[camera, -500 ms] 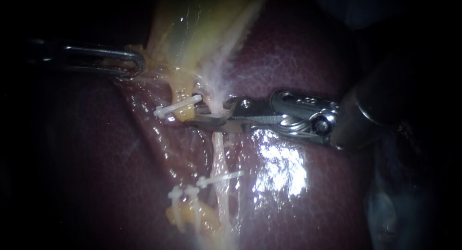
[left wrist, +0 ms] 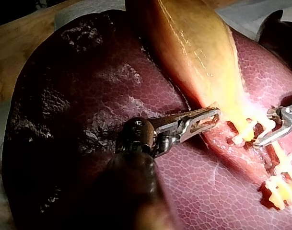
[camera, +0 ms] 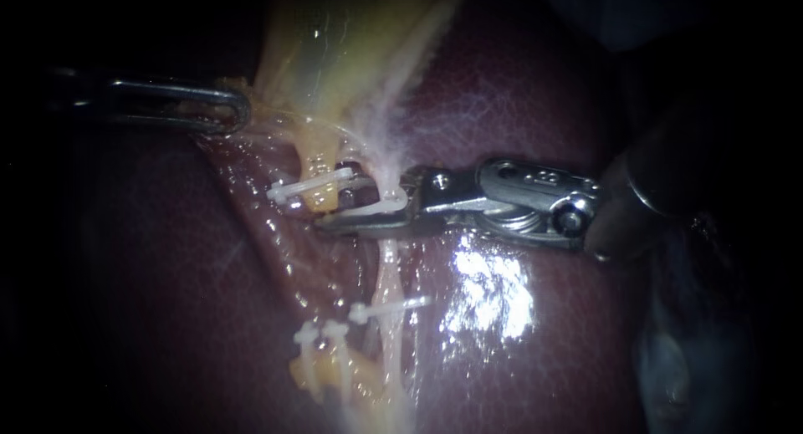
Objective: Clipping second clip right tube
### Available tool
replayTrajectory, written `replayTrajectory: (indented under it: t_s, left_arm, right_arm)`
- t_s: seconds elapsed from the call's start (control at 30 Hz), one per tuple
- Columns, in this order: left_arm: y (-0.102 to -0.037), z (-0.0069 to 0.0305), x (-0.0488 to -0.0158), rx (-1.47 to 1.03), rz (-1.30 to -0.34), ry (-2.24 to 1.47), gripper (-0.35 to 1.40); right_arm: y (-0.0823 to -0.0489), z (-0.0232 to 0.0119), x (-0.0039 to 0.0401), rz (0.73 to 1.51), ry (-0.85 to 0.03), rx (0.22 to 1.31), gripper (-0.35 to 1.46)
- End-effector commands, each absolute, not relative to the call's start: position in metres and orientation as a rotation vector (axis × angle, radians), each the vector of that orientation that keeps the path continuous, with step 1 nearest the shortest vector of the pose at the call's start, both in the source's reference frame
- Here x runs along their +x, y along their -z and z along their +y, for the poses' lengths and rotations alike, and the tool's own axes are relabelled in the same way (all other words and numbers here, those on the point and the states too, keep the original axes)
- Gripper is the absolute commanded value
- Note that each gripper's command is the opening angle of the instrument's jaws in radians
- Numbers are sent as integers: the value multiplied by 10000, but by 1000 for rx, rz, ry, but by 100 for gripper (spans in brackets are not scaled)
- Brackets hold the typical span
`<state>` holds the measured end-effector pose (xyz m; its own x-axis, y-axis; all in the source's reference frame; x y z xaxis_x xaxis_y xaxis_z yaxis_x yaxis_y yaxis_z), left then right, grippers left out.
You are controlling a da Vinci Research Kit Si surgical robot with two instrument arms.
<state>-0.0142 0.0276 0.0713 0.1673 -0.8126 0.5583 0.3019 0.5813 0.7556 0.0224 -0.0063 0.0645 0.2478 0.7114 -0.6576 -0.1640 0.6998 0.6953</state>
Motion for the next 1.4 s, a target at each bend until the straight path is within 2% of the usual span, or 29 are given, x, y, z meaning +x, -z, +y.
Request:
replayTrajectory:
  t_s: [0.03, 0.17, 0.47, 0.6, 0.83, 1.03, 1.4]
  left_arm:
    - [-711, 276, -142, 545, -1143, 851, -35]
    - [-712, 276, -142, 545, -1143, 850, -35]
    - [-713, 277, -141, 545, -1143, 850, -35]
    - [-713, 277, -141, 545, -1143, 850, -35]
    - [-713, 277, -140, 546, -1143, 850, -35]
    - [-713, 277, -140, 546, -1143, 850, -35]
    - [-714, 277, -141, 546, -1143, 850, -35]
  right_arm:
    - [-643, -64, 223, 1180, -631, 567, 50]
    - [-638, -68, 217, 1226, -588, 631, 50]
    - [-622, -84, 217, 1298, -634, 864, 50]
    - [-617, -94, 219, 1304, -639, 974, 49]
    - [-619, -123, 220, 1272, -604, 1099, 49]
    - [-621, -142, 222, 1253, -588, 1139, 48]
    - [-624, -138, 218, 1246, -639, 1165, 38]
